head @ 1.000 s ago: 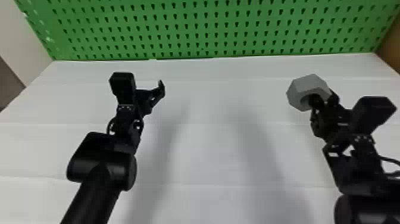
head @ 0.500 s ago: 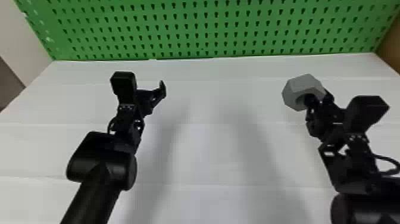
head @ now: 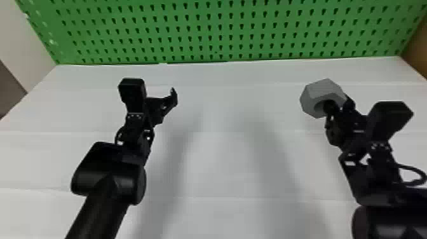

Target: Pick up the hex nut

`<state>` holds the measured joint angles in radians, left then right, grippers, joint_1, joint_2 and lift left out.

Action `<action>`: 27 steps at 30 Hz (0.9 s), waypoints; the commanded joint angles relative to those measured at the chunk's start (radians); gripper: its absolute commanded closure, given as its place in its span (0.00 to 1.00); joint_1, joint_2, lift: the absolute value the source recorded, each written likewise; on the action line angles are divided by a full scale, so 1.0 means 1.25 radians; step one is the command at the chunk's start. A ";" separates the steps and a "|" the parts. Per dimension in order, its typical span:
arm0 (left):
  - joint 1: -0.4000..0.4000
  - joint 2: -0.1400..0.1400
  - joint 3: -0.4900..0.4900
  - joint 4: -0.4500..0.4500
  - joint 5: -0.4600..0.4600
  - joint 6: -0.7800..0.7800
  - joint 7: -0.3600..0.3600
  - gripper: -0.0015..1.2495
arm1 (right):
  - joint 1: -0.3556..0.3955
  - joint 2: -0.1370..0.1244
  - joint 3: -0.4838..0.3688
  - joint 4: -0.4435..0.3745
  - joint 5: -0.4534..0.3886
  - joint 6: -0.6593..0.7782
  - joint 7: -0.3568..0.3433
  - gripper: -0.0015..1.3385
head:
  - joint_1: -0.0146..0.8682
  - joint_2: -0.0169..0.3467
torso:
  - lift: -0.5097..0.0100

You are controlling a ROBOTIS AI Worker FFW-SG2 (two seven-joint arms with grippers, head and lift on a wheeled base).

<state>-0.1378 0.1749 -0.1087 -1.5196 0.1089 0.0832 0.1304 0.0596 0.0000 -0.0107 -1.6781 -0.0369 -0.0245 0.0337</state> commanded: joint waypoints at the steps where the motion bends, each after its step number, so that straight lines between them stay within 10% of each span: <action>1: 0.005 0.000 0.001 0.001 0.002 -0.002 0.000 0.07 | -0.001 0.001 0.000 0.002 0.000 0.000 0.000 0.78 | 0.91 0.46 | 0.82; 27: 0.008 0.000 0.000 0.001 0.004 -0.011 0.000 0.07 | 0.000 0.001 0.005 0.006 0.002 0.000 0.000 0.78 | 0.91 0.46 | 0.82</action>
<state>-0.1294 0.1749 -0.1098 -1.5186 0.1135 0.0731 0.1304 0.0595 0.0000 -0.0064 -1.6705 -0.0337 -0.0245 0.0346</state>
